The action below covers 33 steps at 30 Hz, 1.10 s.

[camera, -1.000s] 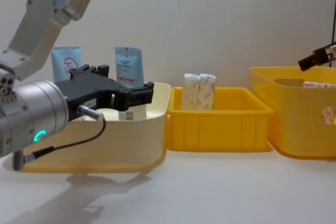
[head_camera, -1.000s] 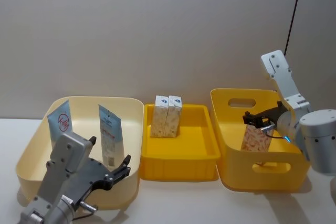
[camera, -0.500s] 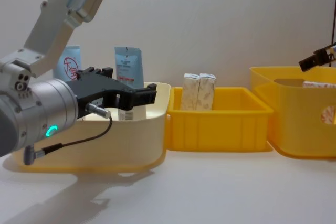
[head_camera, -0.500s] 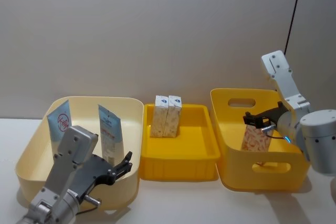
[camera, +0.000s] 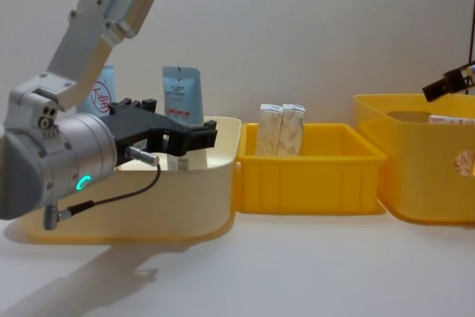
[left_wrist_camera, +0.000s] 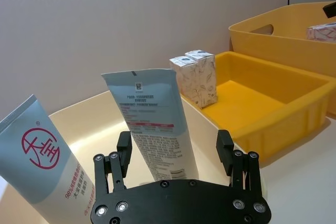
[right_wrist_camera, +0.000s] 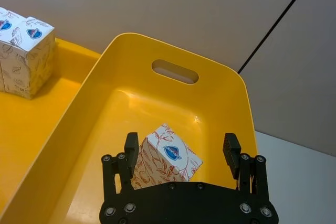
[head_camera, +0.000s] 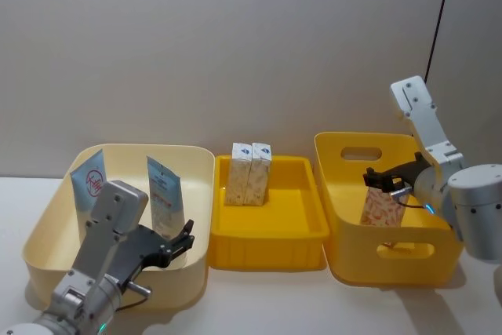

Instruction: Bimanual collaborative sorting of washing and personal care products

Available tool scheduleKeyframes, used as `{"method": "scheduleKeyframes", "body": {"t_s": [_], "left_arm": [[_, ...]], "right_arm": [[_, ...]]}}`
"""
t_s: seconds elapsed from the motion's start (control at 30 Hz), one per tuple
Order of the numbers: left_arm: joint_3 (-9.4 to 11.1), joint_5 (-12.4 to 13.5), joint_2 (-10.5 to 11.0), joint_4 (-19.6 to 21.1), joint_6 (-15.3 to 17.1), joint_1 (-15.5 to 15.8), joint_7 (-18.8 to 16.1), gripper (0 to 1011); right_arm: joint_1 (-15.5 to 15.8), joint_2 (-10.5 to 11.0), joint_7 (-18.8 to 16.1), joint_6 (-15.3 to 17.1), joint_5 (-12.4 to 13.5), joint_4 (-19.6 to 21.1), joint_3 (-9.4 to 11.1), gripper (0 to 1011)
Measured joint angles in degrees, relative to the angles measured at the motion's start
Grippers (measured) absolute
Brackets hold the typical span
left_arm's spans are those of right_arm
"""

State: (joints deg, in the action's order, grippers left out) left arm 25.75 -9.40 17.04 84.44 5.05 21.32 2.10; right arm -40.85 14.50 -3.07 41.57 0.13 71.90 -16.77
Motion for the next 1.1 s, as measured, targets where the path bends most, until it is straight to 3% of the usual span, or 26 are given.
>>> {"method": "scheduleKeyframes", "body": {"t_s": [1.1], "left_arm": [[0.3,2.5,-2.6,-11.6,-2.1,7.3,4.0,1003]], "right_arm": [[0.0,0.0,0.0,0.0,0.0,0.0,0.0,1001]]}}
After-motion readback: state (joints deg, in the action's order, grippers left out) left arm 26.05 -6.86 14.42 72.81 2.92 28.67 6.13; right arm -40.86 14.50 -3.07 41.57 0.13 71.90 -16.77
